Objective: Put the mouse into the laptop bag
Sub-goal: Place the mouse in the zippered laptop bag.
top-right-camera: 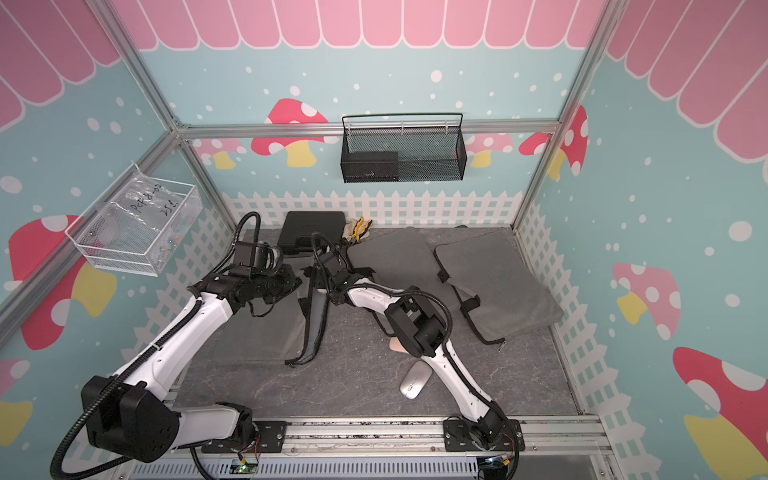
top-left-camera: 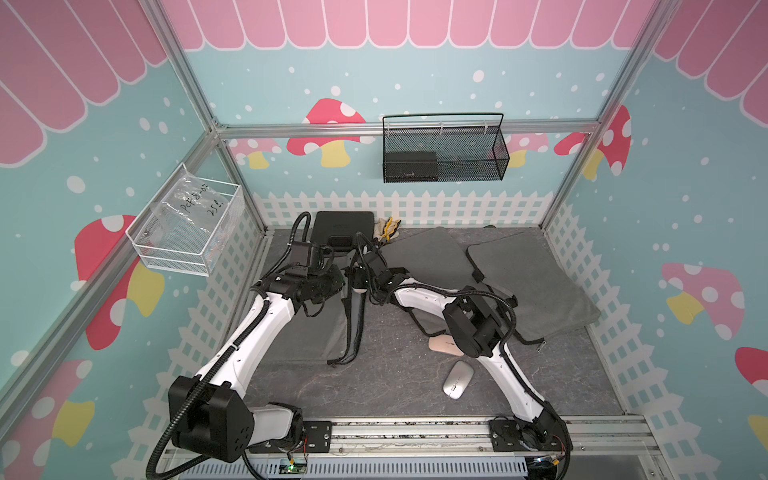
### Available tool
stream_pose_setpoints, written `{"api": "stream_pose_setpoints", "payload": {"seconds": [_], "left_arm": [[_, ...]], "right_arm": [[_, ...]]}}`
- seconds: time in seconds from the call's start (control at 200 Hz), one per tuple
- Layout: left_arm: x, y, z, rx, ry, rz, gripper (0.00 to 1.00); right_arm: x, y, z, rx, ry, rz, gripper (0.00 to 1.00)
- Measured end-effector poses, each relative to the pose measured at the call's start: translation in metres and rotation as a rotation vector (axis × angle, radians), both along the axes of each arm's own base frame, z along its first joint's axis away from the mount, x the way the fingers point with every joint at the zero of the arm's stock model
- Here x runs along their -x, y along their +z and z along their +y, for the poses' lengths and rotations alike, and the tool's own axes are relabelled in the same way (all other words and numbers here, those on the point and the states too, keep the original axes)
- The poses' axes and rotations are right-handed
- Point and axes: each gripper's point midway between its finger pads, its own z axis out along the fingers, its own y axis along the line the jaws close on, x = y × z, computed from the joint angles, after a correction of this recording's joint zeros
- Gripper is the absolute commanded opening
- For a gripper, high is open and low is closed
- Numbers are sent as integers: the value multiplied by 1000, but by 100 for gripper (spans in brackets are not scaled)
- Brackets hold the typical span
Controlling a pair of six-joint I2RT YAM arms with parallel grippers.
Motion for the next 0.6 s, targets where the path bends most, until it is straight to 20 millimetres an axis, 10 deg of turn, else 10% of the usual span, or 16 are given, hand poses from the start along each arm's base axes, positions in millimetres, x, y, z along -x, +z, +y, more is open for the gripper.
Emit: {"api": "stream_pose_setpoints", "payload": {"seconds": [0.6], "left_arm": [[1, -16, 6, 39, 23, 30, 0]], "right_arm": [[48, -21, 13, -126, 135, 62, 62]]}}
